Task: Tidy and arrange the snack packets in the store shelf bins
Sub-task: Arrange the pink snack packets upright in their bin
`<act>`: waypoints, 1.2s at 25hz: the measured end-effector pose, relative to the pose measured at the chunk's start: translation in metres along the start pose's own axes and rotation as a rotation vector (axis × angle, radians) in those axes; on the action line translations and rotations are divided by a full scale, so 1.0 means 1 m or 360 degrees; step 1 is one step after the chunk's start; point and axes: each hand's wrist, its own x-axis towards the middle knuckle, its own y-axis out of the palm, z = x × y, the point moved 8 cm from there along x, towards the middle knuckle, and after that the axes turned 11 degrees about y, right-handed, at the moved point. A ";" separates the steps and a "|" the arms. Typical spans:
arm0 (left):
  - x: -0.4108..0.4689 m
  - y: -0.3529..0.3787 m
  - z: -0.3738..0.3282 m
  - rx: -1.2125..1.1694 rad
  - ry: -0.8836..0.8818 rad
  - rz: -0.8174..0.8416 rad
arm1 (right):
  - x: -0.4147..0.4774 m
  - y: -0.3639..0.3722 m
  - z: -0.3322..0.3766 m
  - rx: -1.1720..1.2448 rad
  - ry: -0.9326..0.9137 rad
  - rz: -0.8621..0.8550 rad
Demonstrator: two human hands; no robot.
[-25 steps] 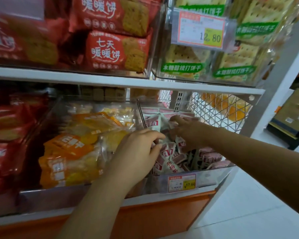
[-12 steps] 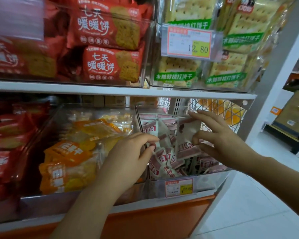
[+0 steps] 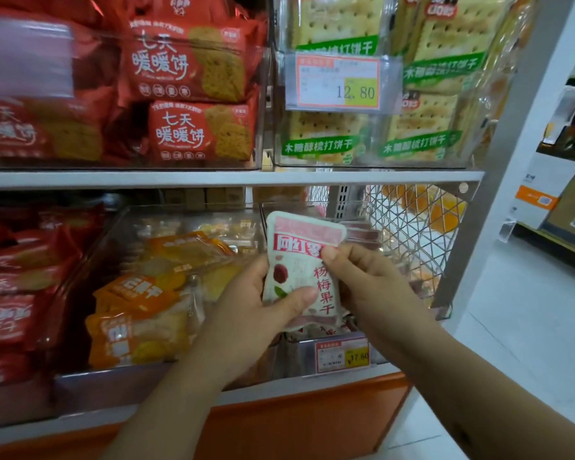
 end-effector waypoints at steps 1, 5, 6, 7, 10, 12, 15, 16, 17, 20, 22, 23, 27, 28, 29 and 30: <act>-0.001 -0.005 0.002 0.0055 0.0001 -0.0088 | 0.004 0.001 -0.003 -0.0016 -0.0005 0.0007; -0.003 -0.043 0.009 0.0066 -0.0089 -0.0509 | 0.022 -0.023 -0.003 -0.0908 -0.0203 -0.0314; -0.004 -0.050 0.009 0.0066 -0.0095 -0.0574 | 0.027 -0.021 -0.011 -0.1096 -0.0151 -0.0247; -0.005 -0.055 0.010 0.0072 -0.0095 -0.0614 | 0.031 -0.015 -0.022 -0.1253 -0.0071 -0.0133; -0.006 -0.061 0.014 0.0126 -0.0149 -0.0642 | 0.037 0.007 -0.041 -0.1607 -0.0080 0.0028; -0.007 -0.063 0.016 0.0150 -0.0174 -0.0648 | 0.043 0.010 -0.045 -0.1744 -0.0147 -0.0048; -0.009 -0.065 0.021 0.0166 -0.0209 -0.0656 | 0.049 0.003 -0.041 -0.1871 -0.0161 -0.0252; -0.009 -0.067 0.021 0.0165 -0.0224 -0.0669 | 0.050 -0.002 -0.037 -0.1847 -0.0154 -0.0306; -0.009 -0.070 0.022 0.0159 -0.0237 -0.0689 | 0.049 -0.010 -0.031 -0.1756 -0.0120 -0.0361; -0.009 -0.075 0.023 0.0146 -0.0271 -0.0722 | 0.038 -0.047 -0.006 -0.1109 -0.0071 -0.0592; -0.007 -0.072 0.022 0.0084 -0.0267 -0.0720 | 0.035 -0.074 0.006 -0.0688 -0.0101 -0.0818; -0.004 -0.070 0.022 0.0045 -0.0257 -0.0718 | 0.042 -0.087 0.010 -0.0589 -0.0119 -0.0910; 0.005 -0.059 0.022 0.0034 -0.0249 -0.0688 | 0.092 -0.129 0.025 -0.0642 -0.0110 -0.1210; 0.006 -0.057 0.022 0.0026 -0.0252 -0.0685 | 0.103 -0.136 0.026 -0.0757 -0.0055 -0.1256; 0.007 -0.055 0.022 0.0018 -0.0252 -0.0678 | 0.111 -0.141 0.024 -0.0908 0.0018 -0.1301; 0.008 -0.055 0.022 0.0013 -0.0249 -0.0674 | 0.116 -0.145 0.021 -0.1037 0.0085 -0.1338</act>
